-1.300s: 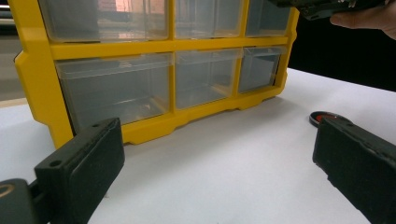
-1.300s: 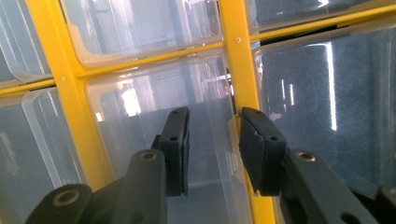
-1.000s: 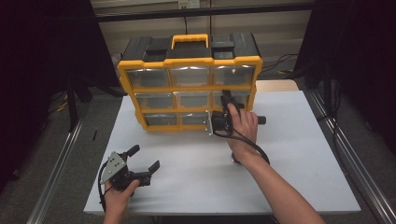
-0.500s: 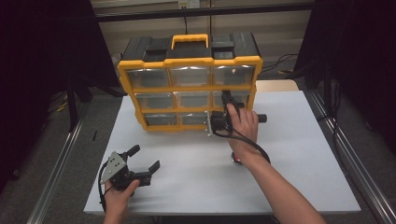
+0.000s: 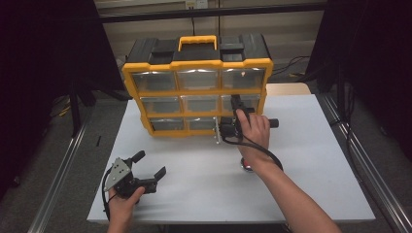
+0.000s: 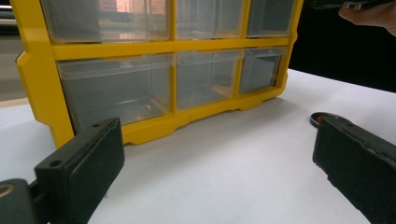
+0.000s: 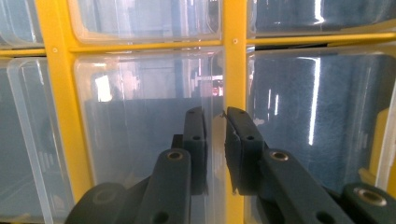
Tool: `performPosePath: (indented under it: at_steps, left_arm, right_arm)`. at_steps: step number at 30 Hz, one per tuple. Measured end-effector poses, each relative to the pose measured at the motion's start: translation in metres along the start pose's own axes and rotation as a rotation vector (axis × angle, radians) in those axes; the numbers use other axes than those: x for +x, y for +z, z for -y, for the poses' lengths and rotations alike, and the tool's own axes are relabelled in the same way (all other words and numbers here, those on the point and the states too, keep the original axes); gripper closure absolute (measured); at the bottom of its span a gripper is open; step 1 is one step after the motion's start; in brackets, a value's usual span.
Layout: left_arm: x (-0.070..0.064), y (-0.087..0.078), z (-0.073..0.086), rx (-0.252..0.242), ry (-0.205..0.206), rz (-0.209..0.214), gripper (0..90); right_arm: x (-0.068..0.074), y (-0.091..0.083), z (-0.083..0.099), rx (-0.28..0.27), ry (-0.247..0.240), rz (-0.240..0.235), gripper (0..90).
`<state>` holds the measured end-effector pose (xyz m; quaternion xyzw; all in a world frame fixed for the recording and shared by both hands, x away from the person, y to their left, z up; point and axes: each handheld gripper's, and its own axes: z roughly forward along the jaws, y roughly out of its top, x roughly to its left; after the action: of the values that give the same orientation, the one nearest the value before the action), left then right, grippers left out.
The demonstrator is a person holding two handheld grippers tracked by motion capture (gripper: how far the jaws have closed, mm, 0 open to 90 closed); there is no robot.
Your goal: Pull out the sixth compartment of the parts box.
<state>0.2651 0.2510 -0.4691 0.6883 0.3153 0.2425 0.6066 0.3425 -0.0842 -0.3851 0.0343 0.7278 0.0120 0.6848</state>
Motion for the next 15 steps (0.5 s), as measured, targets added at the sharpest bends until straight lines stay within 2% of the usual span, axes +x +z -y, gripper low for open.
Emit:
performPosePath:
  at_steps: [1, 2, 3, 5, 6, 7, 8, 11, 14, 15]
  left_arm:
    - [-0.0001, 0.0001, 0.0000, -0.002, -0.001, 0.001, 2.3]
    - [0.0000, 0.0000, 0.0000, 0.001, 0.001, 0.000, 2.3]
    - [-0.0001, 0.0000, 0.0000, -0.001, -0.001, 0.000, 2.3]
    - [-0.0012, 0.0004, -0.0001, -0.010, -0.014, -0.004, 2.3]
    - [-0.0006, -0.0002, -0.0002, -0.005, -0.008, -0.004, 2.3]
    - [0.0018, -0.0022, -0.0006, 0.020, 0.026, 0.001, 2.3]
    - [0.0023, -0.0025, -0.0008, 0.021, 0.033, -0.003, 2.2]
    - [0.0018, -0.0023, -0.0007, 0.020, 0.026, 0.001, 2.2]
    - [0.0017, -0.0022, -0.0008, 0.017, 0.026, -0.004, 2.3]
    - [-0.0026, 0.0012, -0.0001, -0.030, -0.040, -0.014, 2.3]
  right_arm:
    - [0.0011, -0.0008, 0.0001, 0.001, 0.018, -0.001, 79.7]
    - [-0.0003, -0.0016, -0.0002, -0.001, 0.001, -0.003, 79.7]
    - [0.0005, -0.0029, -0.0003, 0.001, 0.012, -0.005, 79.8]
    - [-0.0006, -0.0045, -0.0004, -0.003, 0.001, -0.007, 79.7]
    - [-0.0001, -0.0051, -0.0002, -0.001, 0.008, -0.007, 79.8]
    - [-0.0004, -0.0057, 0.0000, -0.003, 0.006, -0.009, 79.7]
    - [0.0005, -0.0066, 0.0003, 0.000, 0.016, -0.008, 79.8]
    - [-0.0002, -0.0084, 0.0003, -0.006, -0.002, -0.010, 79.7]
    - [0.0016, -0.0102, 0.0004, -0.006, 0.004, -0.012, 79.6]
    - [0.0017, -0.0107, 0.0005, -0.007, 0.006, -0.014, 79.6]
